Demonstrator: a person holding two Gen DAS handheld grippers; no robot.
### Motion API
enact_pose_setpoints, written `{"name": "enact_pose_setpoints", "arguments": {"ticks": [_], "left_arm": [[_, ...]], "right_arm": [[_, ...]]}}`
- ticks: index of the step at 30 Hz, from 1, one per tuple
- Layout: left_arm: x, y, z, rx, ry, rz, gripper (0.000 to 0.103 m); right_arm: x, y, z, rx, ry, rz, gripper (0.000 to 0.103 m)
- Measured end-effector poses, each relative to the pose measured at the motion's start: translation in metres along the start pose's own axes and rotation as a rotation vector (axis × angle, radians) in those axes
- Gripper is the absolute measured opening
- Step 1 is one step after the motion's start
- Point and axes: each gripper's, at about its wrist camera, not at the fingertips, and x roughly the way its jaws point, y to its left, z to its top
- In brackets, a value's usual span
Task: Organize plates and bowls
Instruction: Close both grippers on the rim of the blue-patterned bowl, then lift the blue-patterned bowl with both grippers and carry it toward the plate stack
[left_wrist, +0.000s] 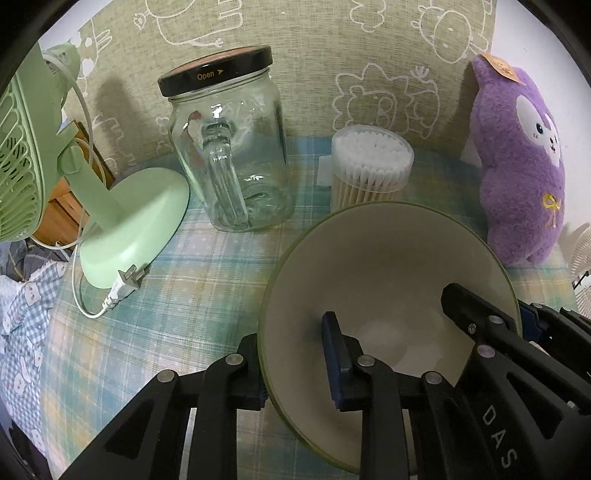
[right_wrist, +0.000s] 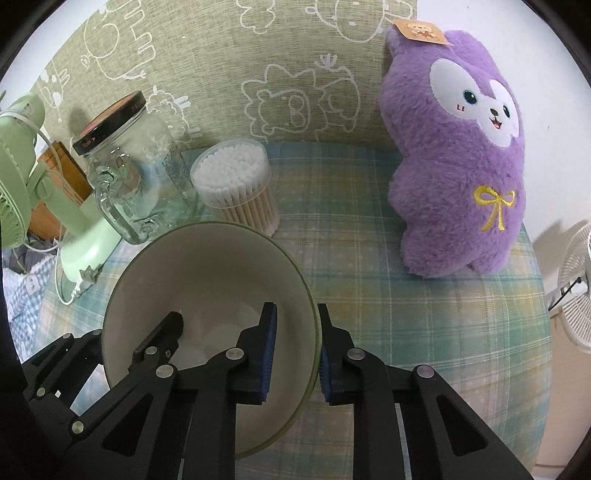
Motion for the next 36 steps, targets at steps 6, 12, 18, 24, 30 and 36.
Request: {"name": "enact_pose_setpoints", "arguments": {"ticks": [6,12,18,24,30,36], "left_arm": [[-0.002,0.001,0.000,0.007,0.006,0.003,0.022],[-0.013,0.000,0.001,0.007,-0.016,-0.006,0.022],[-0.027,0.004,0.001,0.006,-0.030,-0.012,0.022],[-0.041,0.008,-0.003,0.007,-0.035,-0.015,0.022],[-0.058,0.011,-0.009,0.009,-0.042,-0.019,0.022],[-0.079,0.014,-0.011,0.012,-0.059,-0.025,0.022]], "right_arm": [[-0.001,-0.001,0.000,0.007,0.004,0.008,0.023],[-0.015,0.000,0.000,0.002,-0.020,0.001,0.023],[-0.031,0.005,-0.001,-0.001,-0.035,-0.004,0.023],[-0.046,0.010,-0.007,0.000,-0.042,-0.007,0.023],[-0.064,0.012,-0.014,0.004,-0.049,-0.010,0.023],[-0.088,0.016,-0.021,0.007,-0.070,-0.016,0.023]]}}
